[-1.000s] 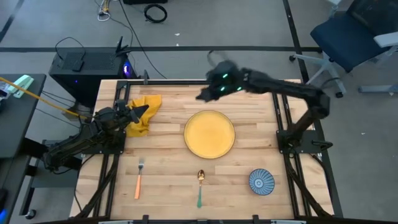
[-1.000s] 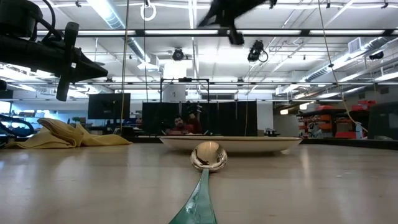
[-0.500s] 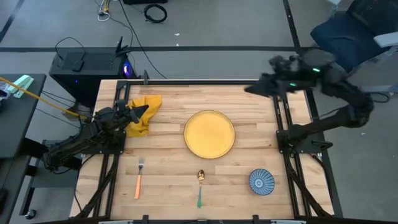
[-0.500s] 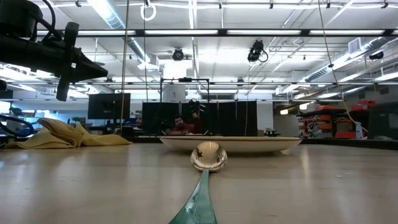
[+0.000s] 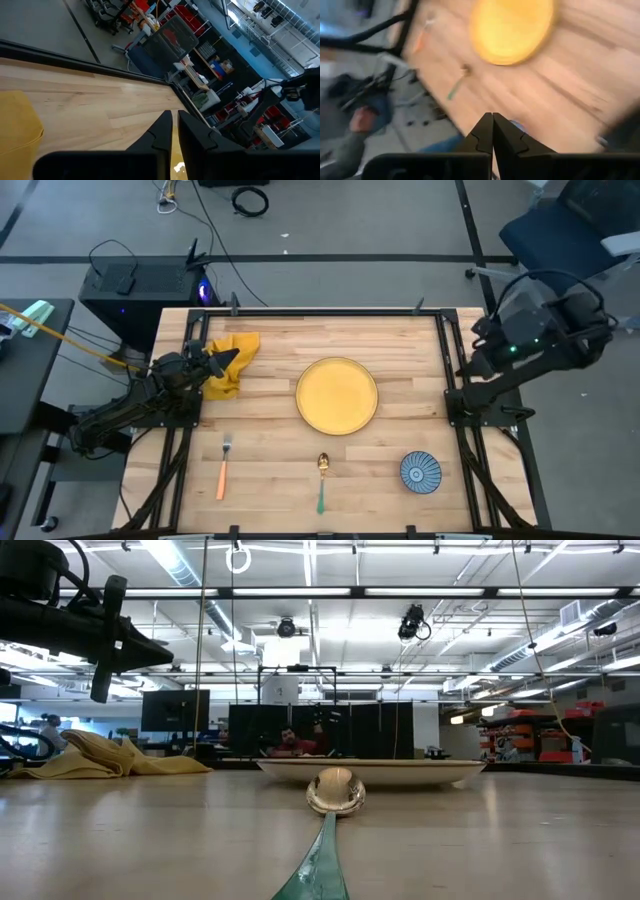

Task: Set table place
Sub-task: Put the blue bowl on the gold plate

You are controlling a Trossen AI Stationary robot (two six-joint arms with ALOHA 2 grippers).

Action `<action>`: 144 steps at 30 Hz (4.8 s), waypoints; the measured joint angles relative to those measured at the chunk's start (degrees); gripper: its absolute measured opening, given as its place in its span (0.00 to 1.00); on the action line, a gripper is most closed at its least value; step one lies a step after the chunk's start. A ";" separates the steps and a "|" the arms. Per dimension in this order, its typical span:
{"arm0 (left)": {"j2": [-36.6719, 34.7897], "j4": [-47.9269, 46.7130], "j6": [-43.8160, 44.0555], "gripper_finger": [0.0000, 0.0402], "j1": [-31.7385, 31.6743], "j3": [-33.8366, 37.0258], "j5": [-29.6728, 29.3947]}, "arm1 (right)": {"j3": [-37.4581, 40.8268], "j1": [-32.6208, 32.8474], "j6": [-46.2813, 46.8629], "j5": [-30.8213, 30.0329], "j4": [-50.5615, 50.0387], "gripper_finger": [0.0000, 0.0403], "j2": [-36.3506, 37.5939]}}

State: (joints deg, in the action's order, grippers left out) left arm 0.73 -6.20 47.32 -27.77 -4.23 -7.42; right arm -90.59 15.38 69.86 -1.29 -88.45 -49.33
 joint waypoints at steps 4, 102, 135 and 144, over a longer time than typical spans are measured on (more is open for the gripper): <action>0.00 0.15 0.02 0.09 -0.02 0.00 0.00 | 3.46 3.22 -4.45 1.38 3.56 0.03 1.92; 0.00 0.23 -0.05 0.09 -0.01 0.00 -0.01 | 49.47 29.76 12.90 3.25 46.30 0.03 -25.99; 0.00 0.22 -0.05 0.08 -0.01 0.00 -0.02 | -16.00 -28.81 -25.71 -6.93 35.16 0.03 -37.08; 0.00 0.22 -0.07 0.10 0.00 0.00 0.00 | -19.35 -30.20 -29.48 2.82 13.01 0.03 -54.46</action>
State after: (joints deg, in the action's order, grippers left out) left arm 0.73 -5.98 47.25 -27.77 -4.23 -7.42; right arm -109.93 -14.82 40.38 1.53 -75.44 -103.79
